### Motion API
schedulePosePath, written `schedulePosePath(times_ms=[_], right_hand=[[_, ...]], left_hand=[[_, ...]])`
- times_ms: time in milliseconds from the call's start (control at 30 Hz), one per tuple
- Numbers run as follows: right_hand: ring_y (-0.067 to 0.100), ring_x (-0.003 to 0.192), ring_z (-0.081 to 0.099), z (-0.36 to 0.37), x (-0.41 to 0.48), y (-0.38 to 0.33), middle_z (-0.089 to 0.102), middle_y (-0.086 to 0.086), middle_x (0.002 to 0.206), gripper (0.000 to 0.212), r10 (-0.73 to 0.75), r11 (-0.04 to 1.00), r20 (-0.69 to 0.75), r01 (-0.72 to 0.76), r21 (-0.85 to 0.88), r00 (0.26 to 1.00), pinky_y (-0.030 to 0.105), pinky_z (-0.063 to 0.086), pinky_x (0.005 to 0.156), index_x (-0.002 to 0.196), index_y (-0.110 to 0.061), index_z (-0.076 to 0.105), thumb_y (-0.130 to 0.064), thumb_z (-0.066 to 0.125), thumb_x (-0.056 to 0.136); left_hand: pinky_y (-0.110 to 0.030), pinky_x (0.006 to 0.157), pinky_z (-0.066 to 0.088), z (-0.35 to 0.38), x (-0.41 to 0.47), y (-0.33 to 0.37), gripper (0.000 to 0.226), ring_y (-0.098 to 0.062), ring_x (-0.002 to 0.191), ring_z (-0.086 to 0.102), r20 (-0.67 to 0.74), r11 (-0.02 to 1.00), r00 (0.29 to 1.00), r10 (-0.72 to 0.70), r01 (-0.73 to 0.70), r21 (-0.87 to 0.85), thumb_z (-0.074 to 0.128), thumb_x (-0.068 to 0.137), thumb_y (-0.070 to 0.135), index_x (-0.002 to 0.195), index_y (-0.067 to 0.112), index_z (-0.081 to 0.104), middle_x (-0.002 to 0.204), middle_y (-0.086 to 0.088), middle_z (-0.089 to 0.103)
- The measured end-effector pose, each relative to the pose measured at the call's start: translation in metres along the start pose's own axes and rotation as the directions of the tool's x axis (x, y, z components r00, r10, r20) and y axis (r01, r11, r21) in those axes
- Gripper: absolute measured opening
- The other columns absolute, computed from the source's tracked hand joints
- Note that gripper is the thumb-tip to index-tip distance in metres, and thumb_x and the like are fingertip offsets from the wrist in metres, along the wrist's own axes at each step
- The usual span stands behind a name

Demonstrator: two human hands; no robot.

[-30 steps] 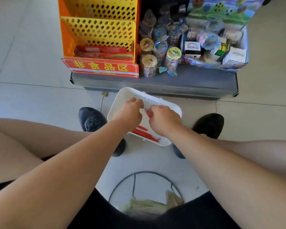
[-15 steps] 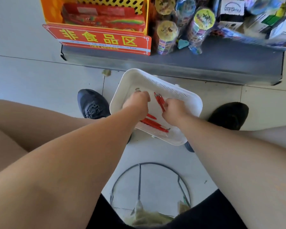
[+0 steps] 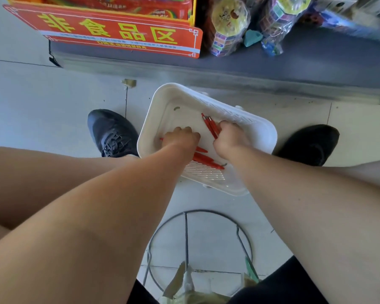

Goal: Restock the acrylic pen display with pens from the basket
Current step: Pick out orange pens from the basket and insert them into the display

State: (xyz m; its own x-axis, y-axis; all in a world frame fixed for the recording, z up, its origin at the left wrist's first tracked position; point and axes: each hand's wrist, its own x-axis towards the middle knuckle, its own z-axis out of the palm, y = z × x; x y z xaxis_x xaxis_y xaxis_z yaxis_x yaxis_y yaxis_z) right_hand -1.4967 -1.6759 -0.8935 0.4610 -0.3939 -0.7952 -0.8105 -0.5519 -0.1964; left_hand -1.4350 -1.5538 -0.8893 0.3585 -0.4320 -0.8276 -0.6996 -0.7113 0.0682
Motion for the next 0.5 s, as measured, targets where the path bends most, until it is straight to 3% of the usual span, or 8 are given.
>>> schedulePosePath(times_ms=[167, 300, 400, 500], right_hand=[[0.021, 0.09, 0.051, 0.001, -0.001, -0.006, 0.059, 0.0, 0.107, 0.024, 0.096, 0.98, 0.003, -0.095, 0.173, 0.995, 0.029, 0.042, 0.083, 0.116, -0.023, 0.061, -0.013, 0.05, 0.096], [0.02, 0.088, 0.051, 0.001, 0.0, -0.006, 0.061, -0.001, 0.108, 0.021, 0.118, 0.967, 0.022, -0.119, 0.227, 0.993, 0.029, 0.04, 0.08, 0.113, -0.021, 0.064, -0.018, 0.049, 0.098], [0.022, 0.089, 0.054, 0.006, -0.001, -0.006, 0.064, 0.002, 0.11, 0.021, 0.133, 0.952, 0.036, -0.138, 0.272, 0.99, 0.028, 0.044, 0.081, 0.109, -0.024, 0.067, -0.02, 0.05, 0.096], [0.024, 0.095, 0.056, 0.009, -0.002, -0.005, 0.063, 0.003, 0.114, 0.023, 0.134, 0.937, 0.038, -0.139, 0.32, 0.99, 0.03, 0.047, 0.086, 0.108, -0.026, 0.068, -0.017, 0.05, 0.096]], left_hand=[[-0.037, 0.081, 0.039, -0.004, -0.001, 0.007, 0.031, -0.028, 0.118, 0.058, 0.0, 0.99, 1.0, 0.023, -0.023, 0.139, 0.05, 0.095, 0.02, 0.126, 0.024, 0.055, 0.126, -0.003, 0.06], [-0.038, 0.09, 0.039, 0.0, -0.003, 0.013, 0.033, -0.027, 0.122, 0.053, 0.122, 0.991, 0.992, -0.039, 0.023, 0.129, 0.051, 0.095, 0.026, 0.128, 0.022, 0.055, 0.127, -0.002, 0.058], [-0.041, 0.097, 0.038, 0.003, -0.003, 0.011, 0.037, -0.028, 0.126, 0.043, 0.113, 0.991, 0.993, -0.047, 0.032, 0.13, 0.049, 0.095, 0.022, 0.132, 0.023, 0.052, 0.132, -0.006, 0.052], [-0.039, 0.085, 0.04, -0.002, -0.003, 0.013, 0.035, -0.027, 0.119, 0.05, 0.146, 0.996, 0.987, -0.06, 0.051, 0.069, 0.05, 0.094, 0.018, 0.128, 0.022, 0.056, 0.124, -0.005, 0.055]])
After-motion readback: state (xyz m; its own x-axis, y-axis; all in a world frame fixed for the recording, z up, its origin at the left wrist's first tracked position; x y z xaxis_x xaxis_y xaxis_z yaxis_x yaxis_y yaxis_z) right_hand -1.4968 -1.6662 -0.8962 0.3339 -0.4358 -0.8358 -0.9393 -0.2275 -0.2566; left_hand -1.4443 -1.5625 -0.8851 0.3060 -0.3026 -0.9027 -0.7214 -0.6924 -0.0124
